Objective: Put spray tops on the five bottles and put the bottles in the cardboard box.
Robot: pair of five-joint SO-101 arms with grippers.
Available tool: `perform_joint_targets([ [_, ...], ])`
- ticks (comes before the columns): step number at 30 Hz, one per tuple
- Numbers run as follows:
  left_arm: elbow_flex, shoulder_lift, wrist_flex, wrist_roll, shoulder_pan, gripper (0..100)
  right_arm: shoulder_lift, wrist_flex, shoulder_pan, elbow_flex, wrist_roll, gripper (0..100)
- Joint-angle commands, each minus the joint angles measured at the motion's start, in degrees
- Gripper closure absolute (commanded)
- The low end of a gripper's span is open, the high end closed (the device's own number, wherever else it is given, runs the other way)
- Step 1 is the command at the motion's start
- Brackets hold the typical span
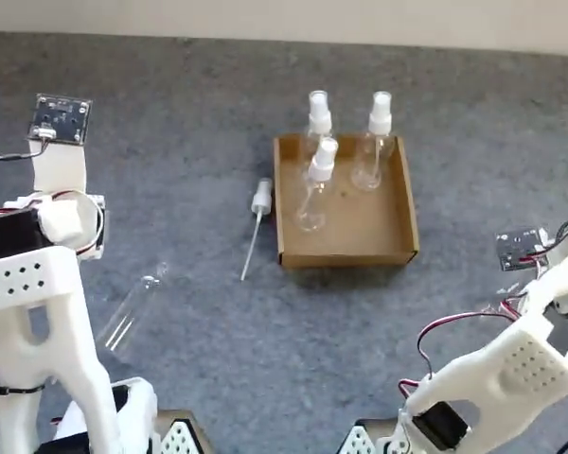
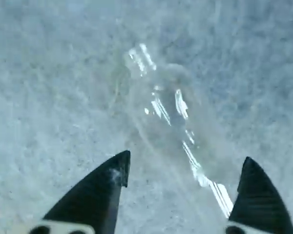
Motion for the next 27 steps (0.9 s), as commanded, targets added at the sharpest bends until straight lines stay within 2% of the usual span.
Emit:
perform_joint_targets([
  [1,-0.8,-1.2,2.4,2.3,-0.5,95,-0.7,-1.5,1.1,-2.1,-3.5,71.4],
  [4,-0.8,-1.2,2.1,2.6,-0.5,95,-0.7,-1.3,0.6,0.1,-15.3,71.6],
  [13,-0.8,-1.2,2.1,2.6,-0.4,95,-0.7,-1.8,-4.5,7.2,-51.2,85.1],
  [15,-0.8,-1.2,2.2,2.6,-0.4,95,-0.7,-3.1,-5.4,7.2,-63.3,86.9],
  [18,-0.8,-1.2,2.0,2.7,0.0,95,-0.8,-7.2,-6.0,6.8,-86.8,87.8],
  [20,-0.7,-1.2,2.3,2.8,1.5,95,-0.9,-9.0,-5.7,6.8,-98.5,87.8],
  [23,-0.7,-1.3,2.5,2.8,3.0,95,-0.9,-10.9,-5.7,7.1,-105.3,87.8],
  [27,-0.8,-1.3,2.5,2.9,3.4,95,-1.0,-10.3,-6.5,7.2,-107.8,85.1],
])
